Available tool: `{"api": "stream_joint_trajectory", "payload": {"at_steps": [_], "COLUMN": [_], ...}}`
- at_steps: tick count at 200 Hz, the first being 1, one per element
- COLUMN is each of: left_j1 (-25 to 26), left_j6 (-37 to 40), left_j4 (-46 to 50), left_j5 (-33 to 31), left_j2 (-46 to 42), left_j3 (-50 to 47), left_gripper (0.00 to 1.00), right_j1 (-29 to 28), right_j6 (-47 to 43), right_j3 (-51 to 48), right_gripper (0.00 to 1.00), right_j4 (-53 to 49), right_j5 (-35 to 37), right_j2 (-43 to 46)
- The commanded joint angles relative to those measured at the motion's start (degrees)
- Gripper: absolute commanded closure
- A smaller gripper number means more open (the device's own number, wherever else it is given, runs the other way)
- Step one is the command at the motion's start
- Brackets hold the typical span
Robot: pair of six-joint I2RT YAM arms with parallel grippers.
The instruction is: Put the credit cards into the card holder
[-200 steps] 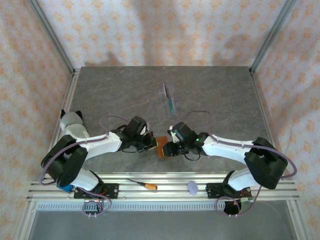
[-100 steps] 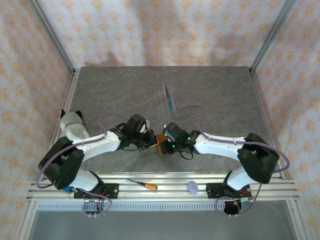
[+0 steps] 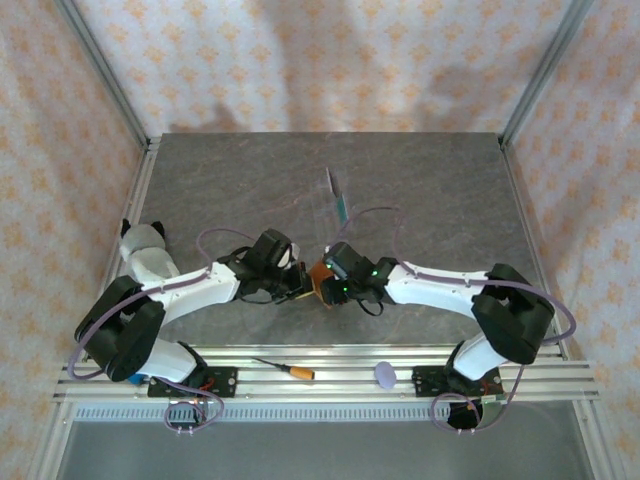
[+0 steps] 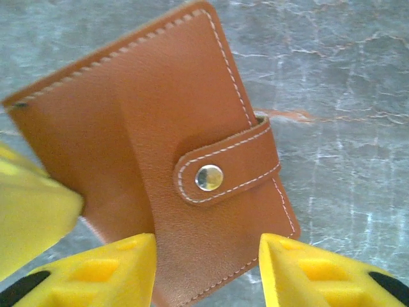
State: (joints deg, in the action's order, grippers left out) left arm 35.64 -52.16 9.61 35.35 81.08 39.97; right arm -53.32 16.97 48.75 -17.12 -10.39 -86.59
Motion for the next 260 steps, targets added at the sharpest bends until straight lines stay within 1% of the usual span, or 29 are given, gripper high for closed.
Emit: {"api": "stream_joint_trajectory", "payload": {"at_steps": [1, 12, 22, 30, 47, 68, 80, 101, 117, 133, 150, 170, 186, 207, 220, 244, 249, 260], "left_j1": [0.3, 0.2, -0.3, -0.8, -1.3, -1.9, -1.8, -1.9, -1.9, -1.8, -1.9, -1.8, -1.9, -2.1, -2.1, -2.0, -2.1, -2.1], "left_j6": [7.0, 8.7, 9.4, 9.5, 8.8, 7.8, 6.9, 3.7, 2.0, 0.2, -0.7, -1.0, -1.0, -0.7, -2.2, -3.9, -4.1, -4.5], "left_j4": [9.4, 10.6, 10.3, 9.6, 6.5, 3.9, 3.2, -1.6, -2.6, -4.6, -6.4, -7.2, -9.1, -10.0, -13.8, -18.9, -19.4, -20.5], "left_j5": [-3.9, -5.2, -4.8, -4.4, -3.9, -2.7, -2.7, -2.7, -3.4, -4.4, -5.1, -5.2, -6.0, -6.1, -4.3, -1.3, -1.2, -1.3], "left_j2": [-1.4, -1.0, -0.4, 0.1, 1.1, 2.8, 2.6, 0.7, -0.8, -2.2, -2.3, -1.9, -1.6, 0.0, 1.6, 4.3, 4.5, 4.5], "left_j3": [3.7, 4.1, 4.0, 3.8, 2.7, 2.1, 1.4, -3.0, -5.5, -8.3, -10.0, -9.8, -9.8, -8.5, -8.9, -9.0, -9.0, -9.3], "left_gripper": [1.0, 1.0, 1.0, 0.99, 0.87, 0.74, 0.7, 0.65, 0.63, 0.58, 0.55, 0.51, 0.49, 0.49, 0.51, 0.61, 0.65, 0.76], "right_j1": [2.1, 3.9, 5.4, 6.7, 8.4, 8.5, 8.8, 9.1, 9.5, 9.6, 9.6, 9.5, 9.1, 8.7, 8.3, 7.6, 7.5, 7.0], "right_j6": [-0.5, -0.5, 0.0, 0.3, 1.4, 2.3, 2.9, 2.8, 3.2, 3.3, 3.6, 5.8, 6.5, 7.9, 9.5, 11.1, 11.6, 12.4], "right_j3": [0.4, 0.1, -0.8, -1.2, -1.3, -1.7, -1.7, -1.9, -2.0, -2.1, -2.6, -3.5, -4.5, -5.1, -6.0, -6.4, -6.3, -6.6], "right_gripper": [0.5, 0.48, 0.46, 0.46, 0.45, 0.44, 0.45, 0.45, 0.45, 0.45, 0.51, 0.55, 0.56, 0.58, 0.59, 0.61, 0.62, 0.63], "right_j4": [-0.4, -0.6, 0.0, 0.6, 1.7, 3.3, 4.0, 5.0, 5.9, 6.9, 9.2, 12.2, 14.2, 15.6, 18.3, 21.2, 21.5, 22.6], "right_j5": [-5.0, -7.5, -8.5, -10.7, -13.9, -15.2, -16.7, -17.2, -17.4, -19.1, -22.1, -25.7, -27.4, -28.2, -29.2, -30.1, -30.1, -30.5], "right_j2": [3.2, 3.1, 3.1, 2.7, 1.2, -1.5, -2.8, -4.5, -6.0, -6.9, -7.8, -8.2, -8.0, -8.7, -9.1, -10.4, -10.6, -10.4]}}
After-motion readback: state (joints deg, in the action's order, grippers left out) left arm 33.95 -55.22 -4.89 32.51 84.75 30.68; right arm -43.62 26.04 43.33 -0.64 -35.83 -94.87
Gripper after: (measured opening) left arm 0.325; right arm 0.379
